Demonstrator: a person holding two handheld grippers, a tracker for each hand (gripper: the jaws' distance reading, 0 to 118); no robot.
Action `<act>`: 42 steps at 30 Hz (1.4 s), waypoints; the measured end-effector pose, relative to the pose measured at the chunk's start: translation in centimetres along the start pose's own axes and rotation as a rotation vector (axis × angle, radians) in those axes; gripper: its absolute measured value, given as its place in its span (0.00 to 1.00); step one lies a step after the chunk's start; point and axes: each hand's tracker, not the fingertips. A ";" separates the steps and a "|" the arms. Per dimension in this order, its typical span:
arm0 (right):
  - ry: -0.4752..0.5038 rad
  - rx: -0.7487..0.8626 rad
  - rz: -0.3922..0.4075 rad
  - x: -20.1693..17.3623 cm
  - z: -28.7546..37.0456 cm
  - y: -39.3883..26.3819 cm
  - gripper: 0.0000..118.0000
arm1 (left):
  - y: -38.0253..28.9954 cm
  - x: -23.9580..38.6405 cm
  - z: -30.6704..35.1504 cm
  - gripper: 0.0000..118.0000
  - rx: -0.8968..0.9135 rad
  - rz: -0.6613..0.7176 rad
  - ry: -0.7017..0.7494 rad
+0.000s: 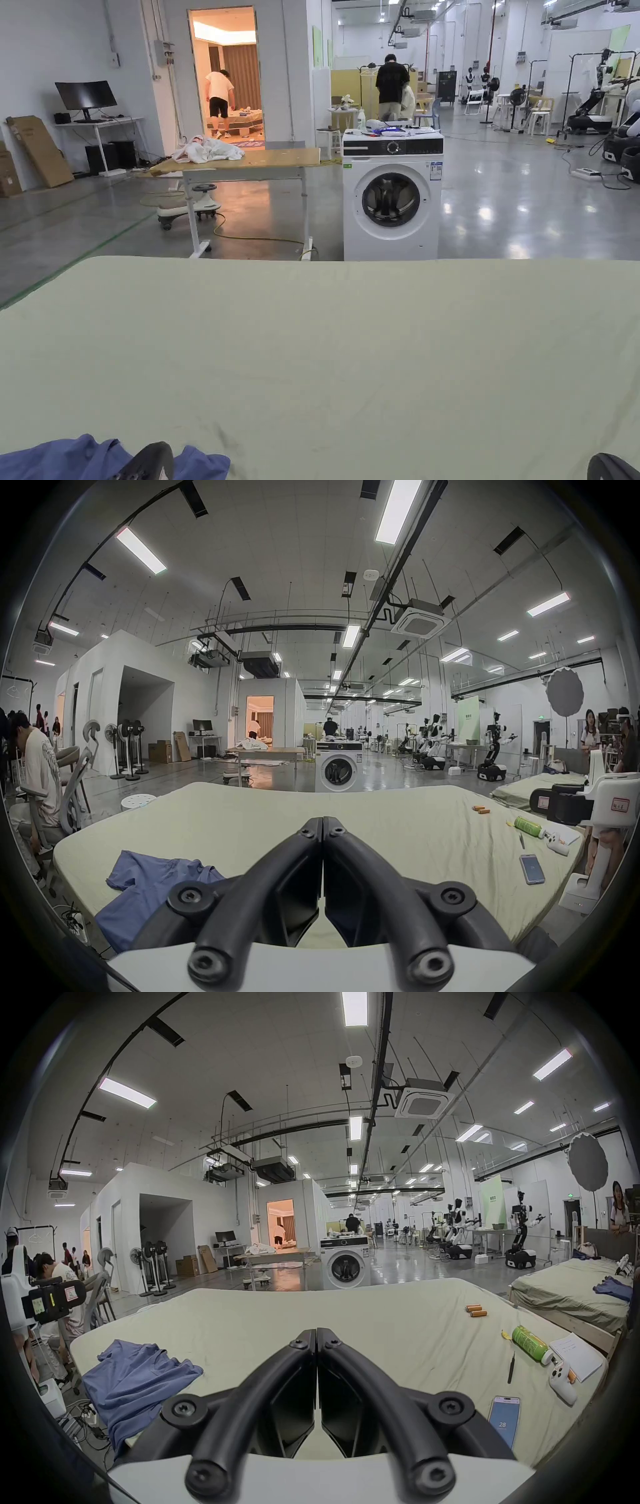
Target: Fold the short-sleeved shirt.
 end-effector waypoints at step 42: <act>0.372 -0.109 0.017 -8.6 -5.3 -2.6 0.00 | -3.1 -10.0 2.6 0.70 -0.309 -0.057 0.227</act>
